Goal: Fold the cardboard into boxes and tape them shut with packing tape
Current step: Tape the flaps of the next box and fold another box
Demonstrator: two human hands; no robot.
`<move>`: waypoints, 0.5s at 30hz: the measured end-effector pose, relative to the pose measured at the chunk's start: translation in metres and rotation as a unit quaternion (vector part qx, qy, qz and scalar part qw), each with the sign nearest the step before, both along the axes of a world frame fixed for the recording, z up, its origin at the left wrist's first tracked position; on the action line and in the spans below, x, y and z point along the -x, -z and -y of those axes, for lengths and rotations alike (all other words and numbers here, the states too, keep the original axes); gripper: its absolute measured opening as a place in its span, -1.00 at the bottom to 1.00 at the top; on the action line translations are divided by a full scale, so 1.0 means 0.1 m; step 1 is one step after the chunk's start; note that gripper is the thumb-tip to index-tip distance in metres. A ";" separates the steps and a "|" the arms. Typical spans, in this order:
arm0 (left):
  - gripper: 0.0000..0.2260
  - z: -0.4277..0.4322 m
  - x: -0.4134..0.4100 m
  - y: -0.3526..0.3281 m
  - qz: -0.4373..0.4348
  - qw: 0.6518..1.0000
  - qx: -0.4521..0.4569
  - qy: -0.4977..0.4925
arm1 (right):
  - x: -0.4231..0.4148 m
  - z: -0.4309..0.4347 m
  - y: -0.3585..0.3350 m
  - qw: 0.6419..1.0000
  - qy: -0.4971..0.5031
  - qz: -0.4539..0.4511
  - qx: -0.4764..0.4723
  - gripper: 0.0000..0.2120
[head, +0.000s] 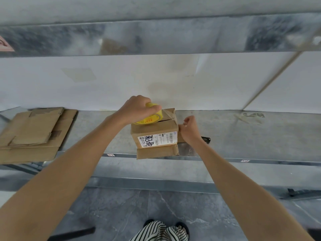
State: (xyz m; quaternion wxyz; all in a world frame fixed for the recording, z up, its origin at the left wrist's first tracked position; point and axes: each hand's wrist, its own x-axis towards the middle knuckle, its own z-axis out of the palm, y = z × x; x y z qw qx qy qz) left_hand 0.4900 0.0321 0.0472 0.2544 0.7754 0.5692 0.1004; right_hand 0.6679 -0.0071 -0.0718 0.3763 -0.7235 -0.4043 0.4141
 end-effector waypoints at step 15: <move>-0.65 -0.04 0.16 0.08 0.145 0.987 0.052 -0.043 | 0.20 -0.13 -0.45 0.871 -0.357 0.330 -0.074 0.07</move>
